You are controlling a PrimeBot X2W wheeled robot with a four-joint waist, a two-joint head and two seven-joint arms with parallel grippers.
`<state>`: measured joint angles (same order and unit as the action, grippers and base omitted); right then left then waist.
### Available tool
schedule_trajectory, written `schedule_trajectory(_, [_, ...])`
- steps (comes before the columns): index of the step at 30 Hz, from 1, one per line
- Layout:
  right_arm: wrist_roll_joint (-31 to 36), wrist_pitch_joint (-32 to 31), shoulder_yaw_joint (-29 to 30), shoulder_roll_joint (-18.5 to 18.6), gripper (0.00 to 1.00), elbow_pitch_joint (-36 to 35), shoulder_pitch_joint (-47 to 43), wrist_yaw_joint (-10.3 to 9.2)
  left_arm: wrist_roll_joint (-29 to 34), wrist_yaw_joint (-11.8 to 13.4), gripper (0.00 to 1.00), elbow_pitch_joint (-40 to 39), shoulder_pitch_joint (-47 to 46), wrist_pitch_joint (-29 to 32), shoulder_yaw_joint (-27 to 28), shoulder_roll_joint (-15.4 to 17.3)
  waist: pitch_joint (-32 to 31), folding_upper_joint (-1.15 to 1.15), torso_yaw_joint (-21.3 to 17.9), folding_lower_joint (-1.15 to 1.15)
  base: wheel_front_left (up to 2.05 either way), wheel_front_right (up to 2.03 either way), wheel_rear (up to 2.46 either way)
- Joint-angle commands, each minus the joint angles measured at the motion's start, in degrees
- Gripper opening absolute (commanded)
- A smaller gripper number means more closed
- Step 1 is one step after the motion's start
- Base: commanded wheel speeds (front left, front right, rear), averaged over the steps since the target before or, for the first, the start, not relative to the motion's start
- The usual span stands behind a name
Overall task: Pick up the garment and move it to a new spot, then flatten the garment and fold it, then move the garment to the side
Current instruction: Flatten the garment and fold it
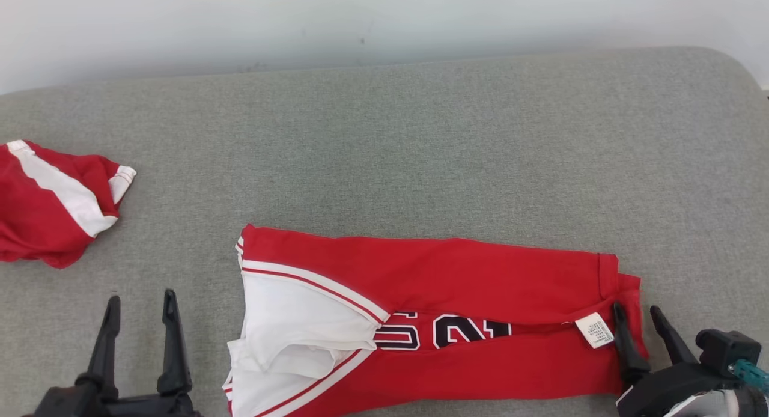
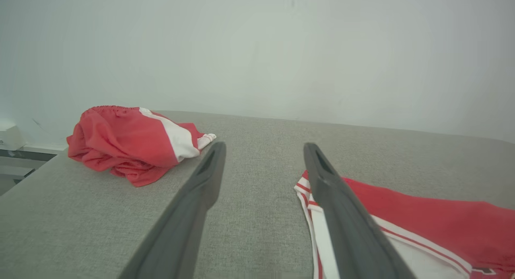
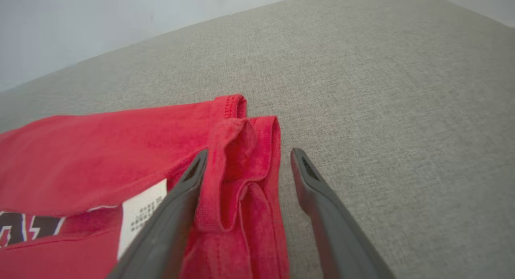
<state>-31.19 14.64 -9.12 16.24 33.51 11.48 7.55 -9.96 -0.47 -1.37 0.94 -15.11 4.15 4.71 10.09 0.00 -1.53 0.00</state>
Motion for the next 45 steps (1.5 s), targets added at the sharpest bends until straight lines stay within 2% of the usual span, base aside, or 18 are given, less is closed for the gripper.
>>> schedule_trajectory(1, [-0.3,0.2,-0.2,-0.1,1.00,1.3,0.8,-0.15,0.7,-0.6,1.00,0.4,0.8,0.0,0.3,-0.3,-0.2,0.00,0.4,0.00,0.00,0.00,0.00])
schedule_trajectory(7, [-2.9,-0.2,-3.7,-1.2,0.99,8.6,2.6,-0.15,2.6,-2.5,1.00,2.0,0.3,0.0,2.3,-1.3,-0.6,0.00,1.4,0.00,0.00,0.00,0.00])
schedule_trajectory(8, [-3.6,-0.6,-4.7,-1.5,0.51,9.3,2.7,-0.14,2.6,-2.5,1.00,2.1,0.3,0.0,2.5,-1.4,-0.7,0.00,1.4,0.00,0.00,0.00,0.00])
schedule_trajectory(10, [-4.7,-0.9,-6.4,-1.9,0.11,10.4,3.1,-0.02,2.8,-2.9,1.00,2.2,0.5,0.0,3.1,-1.6,-0.9,0.00,1.3,0.00,0.00,0.00,0.00])
schedule_trajectory(11, [-5.3,-0.9,-7.1,-1.9,0.00,10.9,3.4,-0.02,2.8,-3.0,1.00,2.3,0.6,0.0,3.3,-1.7,-1.0,0.00,1.3,0.00,0.00,0.00,0.00])
schedule_trajectory(16, [-8.7,-0.8,-9.5,-0.4,0.00,12.9,4.7,-0.09,3.2,-3.4,1.00,2.6,1.1,0.0,3.7,-1.8,-1.9,0.00,1.1,0.00,0.00,0.00,0.00])
schedule_trajectory(26, [-12.4,0.5,-4.6,10.5,0.00,15.4,7.0,-0.17,2.4,-4.0,1.00,3.5,1.1,0.0,4.5,-1.8,-3.6,0.00,0.7,0.00,0.00,0.00,0.00])
schedule_trajectory(29, [-12.6,0.5,-2.7,12.4,0.00,15.6,7.4,-0.17,2.3,-4.0,1.00,3.7,1.7,0.0,4.7,-1.8,-4.3,0.00,0.2,0.00,0.00,0.00,0.00])
schedule_trajectory(33, [-11.5,0.6,-3.0,12.3,0.00,13.5,7.0,-0.16,2.1,-3.5,1.00,3.6,2.3,0.0,4.4,-1.8,-5.3,0.00,-0.3,0.00,0.00,0.00,0.00])
schedule_trajectory(38, [-12.2,0.3,-4.6,9.9,0.00,9.4,6.1,-0.16,1.7,-3.2,1.00,3.6,2.8,0.0,4.4,-1.8,-5.7,0.00,-0.7,0.00,0.00,0.00,0.00])
schedule_trajectory(45, [-12.2,-2.0,-9.1,5.6,0.00,-0.4,5.0,-0.16,1.8,-2.8,1.00,3.6,3.2,0.0,3.9,-1.8,-5.8,0.00,-1.2,0.00,0.00,0.00,0.00])
